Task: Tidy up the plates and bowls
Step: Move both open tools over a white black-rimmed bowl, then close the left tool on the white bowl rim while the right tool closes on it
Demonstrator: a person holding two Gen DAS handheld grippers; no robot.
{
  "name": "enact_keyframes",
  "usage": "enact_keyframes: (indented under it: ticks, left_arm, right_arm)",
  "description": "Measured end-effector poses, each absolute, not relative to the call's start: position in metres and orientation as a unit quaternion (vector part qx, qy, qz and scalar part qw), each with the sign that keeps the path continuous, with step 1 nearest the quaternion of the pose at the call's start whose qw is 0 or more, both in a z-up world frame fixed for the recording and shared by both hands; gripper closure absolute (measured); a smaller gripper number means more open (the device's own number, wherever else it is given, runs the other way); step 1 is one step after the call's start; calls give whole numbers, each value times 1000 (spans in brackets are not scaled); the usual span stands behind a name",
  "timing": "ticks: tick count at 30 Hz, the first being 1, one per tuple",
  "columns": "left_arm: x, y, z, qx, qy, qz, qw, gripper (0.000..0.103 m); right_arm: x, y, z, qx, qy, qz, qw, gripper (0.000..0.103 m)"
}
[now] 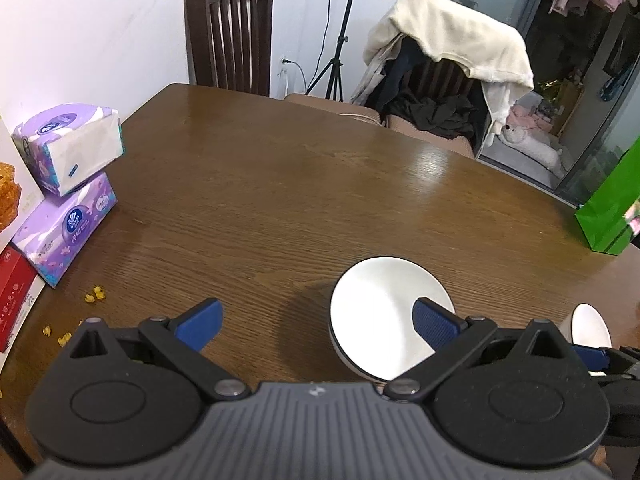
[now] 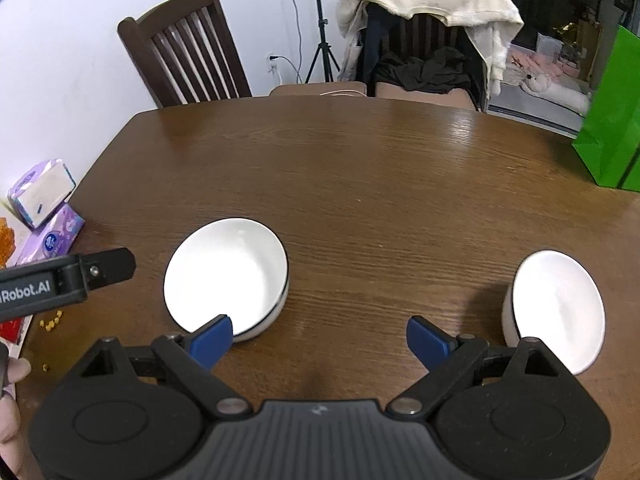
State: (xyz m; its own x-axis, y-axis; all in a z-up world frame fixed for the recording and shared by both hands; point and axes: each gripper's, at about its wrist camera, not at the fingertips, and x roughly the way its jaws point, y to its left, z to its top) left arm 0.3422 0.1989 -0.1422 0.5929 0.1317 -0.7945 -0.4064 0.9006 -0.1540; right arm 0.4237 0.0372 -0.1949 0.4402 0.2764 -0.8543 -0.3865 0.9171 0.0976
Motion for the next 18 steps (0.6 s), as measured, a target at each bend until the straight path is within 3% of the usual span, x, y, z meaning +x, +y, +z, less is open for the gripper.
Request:
enact_keyframes:
  ticks: [14, 18]
  left_arm:
    - [376, 212, -174, -172, 464, 163, 854, 1]
    - [386, 213, -185, -174, 483, 159, 844, 11]
  right_arm:
    - [451, 66, -219, -62, 495, 194, 845, 11]
    - [458, 72, -228, -62, 502, 194, 841, 19]
